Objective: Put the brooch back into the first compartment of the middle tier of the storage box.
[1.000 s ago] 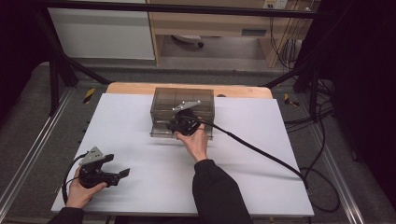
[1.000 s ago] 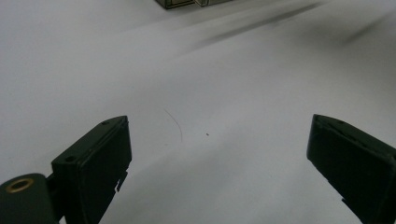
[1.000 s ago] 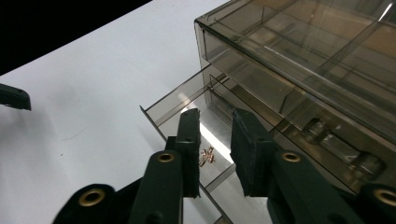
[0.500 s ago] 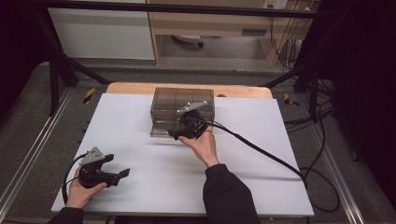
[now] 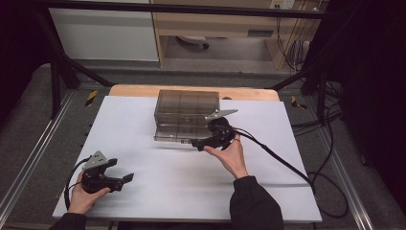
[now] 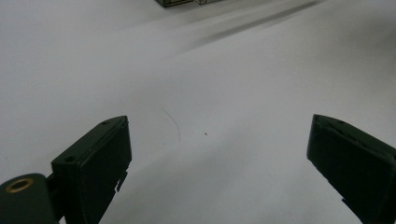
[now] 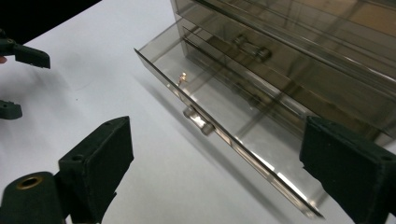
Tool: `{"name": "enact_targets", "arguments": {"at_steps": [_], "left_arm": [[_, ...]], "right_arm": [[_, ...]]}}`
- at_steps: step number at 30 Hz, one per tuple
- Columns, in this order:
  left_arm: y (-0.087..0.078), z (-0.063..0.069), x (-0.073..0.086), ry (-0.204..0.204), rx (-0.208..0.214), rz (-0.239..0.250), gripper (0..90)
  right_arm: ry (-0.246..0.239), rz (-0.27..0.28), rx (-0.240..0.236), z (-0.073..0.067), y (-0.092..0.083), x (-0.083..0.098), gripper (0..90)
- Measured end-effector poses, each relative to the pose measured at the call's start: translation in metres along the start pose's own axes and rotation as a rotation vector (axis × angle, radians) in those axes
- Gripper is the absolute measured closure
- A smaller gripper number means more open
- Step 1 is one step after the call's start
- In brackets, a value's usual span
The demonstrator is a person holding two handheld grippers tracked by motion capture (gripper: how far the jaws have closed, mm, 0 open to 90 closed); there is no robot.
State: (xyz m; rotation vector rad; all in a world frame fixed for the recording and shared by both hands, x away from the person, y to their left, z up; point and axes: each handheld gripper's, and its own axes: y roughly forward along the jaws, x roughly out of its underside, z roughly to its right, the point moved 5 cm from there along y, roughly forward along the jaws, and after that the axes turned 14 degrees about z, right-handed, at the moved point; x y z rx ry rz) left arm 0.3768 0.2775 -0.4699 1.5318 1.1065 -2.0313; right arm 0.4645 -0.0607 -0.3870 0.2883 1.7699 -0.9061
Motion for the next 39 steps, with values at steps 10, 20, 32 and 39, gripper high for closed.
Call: {"name": "enact_targets", "arguments": {"at_steps": [10,20,32,39], "left_arm": [[0.001,0.000,0.000,0.001,-0.001,-0.003,6.6],[0.001,0.001,0.001,0.002,0.002,-0.006,6.5],[0.001,0.001,0.001,0.004,0.001,-0.009,6.5],[0.002,0.001,0.001,0.005,0.003,-0.009,6.5]], "right_arm": [[0.021,0.014,0.007,0.018,-0.033,0.016,1.5],[0.032,0.052,-0.005,0.032,-0.061,0.040,0.5],[0.075,0.084,0.006,0.048,-0.086,0.081,0.6],[0.082,0.100,0.006,0.055,-0.096,0.101,0.8]]}}
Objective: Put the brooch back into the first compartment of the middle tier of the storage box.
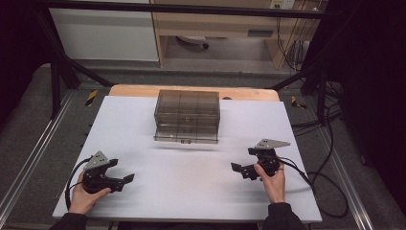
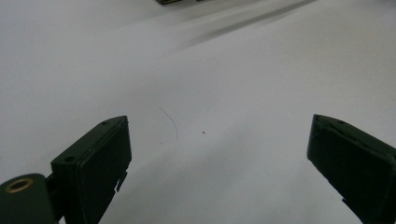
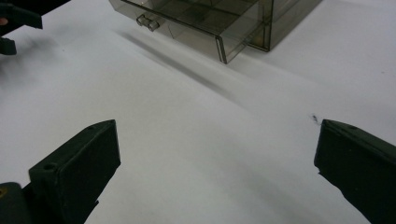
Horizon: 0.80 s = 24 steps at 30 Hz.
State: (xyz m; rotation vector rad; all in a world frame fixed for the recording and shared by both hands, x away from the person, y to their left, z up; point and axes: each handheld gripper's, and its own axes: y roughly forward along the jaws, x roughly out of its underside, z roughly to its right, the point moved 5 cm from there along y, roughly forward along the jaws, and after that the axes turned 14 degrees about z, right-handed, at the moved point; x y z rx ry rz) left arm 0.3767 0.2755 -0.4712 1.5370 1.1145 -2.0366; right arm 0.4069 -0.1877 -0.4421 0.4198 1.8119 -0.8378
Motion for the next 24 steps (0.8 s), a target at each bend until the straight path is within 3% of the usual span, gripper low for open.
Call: {"name": "enact_targets", "arguments": {"at_steps": [24], "left_arm": [[0.001,0.001,0.001,0.011,0.003,-0.010,6.5]], "right_arm": [[0.013,-0.007,0.012,0.024,-0.039,0.044,1.0]]}}
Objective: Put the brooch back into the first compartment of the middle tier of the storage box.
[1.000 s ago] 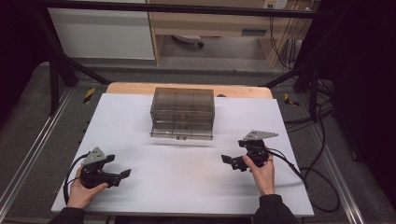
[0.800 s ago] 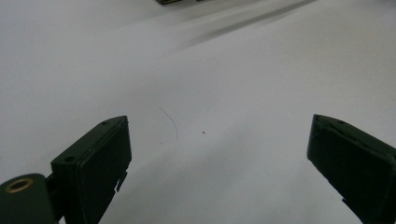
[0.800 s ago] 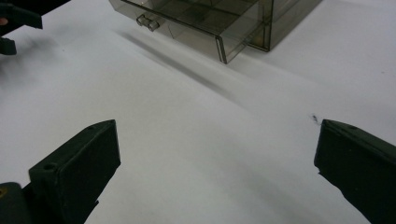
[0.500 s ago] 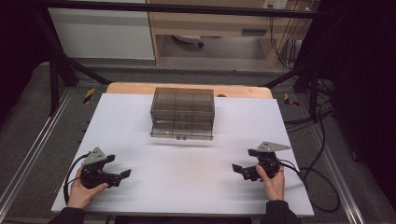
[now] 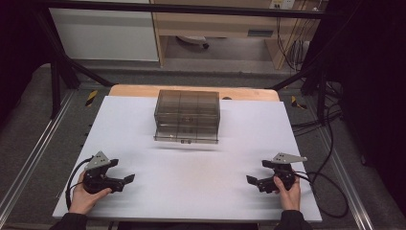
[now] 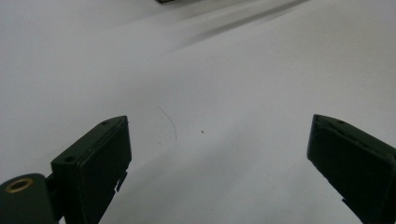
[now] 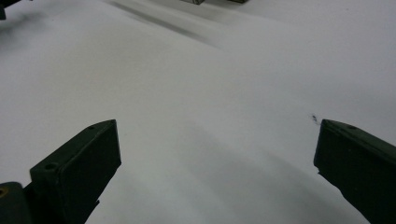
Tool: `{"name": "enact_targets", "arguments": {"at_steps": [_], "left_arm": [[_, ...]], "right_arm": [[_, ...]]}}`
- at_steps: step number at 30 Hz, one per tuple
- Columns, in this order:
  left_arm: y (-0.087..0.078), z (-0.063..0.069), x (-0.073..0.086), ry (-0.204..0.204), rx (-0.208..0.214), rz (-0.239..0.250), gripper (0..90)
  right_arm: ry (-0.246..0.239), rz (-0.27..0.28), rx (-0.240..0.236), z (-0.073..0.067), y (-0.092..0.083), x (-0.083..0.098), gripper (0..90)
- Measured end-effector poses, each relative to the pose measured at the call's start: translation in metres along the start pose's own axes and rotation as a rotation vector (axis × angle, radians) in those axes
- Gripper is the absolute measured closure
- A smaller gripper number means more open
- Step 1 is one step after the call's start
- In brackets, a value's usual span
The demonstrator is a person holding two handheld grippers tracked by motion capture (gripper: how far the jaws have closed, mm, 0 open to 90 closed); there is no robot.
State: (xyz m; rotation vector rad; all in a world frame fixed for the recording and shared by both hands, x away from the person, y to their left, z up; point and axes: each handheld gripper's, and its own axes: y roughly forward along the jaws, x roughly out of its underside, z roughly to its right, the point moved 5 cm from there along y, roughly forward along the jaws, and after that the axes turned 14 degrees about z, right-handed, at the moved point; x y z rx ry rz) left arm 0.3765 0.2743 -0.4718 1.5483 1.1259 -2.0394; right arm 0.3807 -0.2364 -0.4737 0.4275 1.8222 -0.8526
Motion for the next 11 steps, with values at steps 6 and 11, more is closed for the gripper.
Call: {"name": "enact_targets", "arguments": {"at_steps": [6,11], "left_arm": [[0.0006,0.0010,0.0000,0.002,0.004,-0.002,6.5],[0.0018,0.0021,-0.0004,0.003,0.008,-0.002,6.5]], "right_arm": [[-0.006,-0.006,-0.007,-0.0001,0.0000,0.0035,0.8],[-0.007,-0.002,-0.009,0.0002,-0.0007,0.0027,0.6]]}}
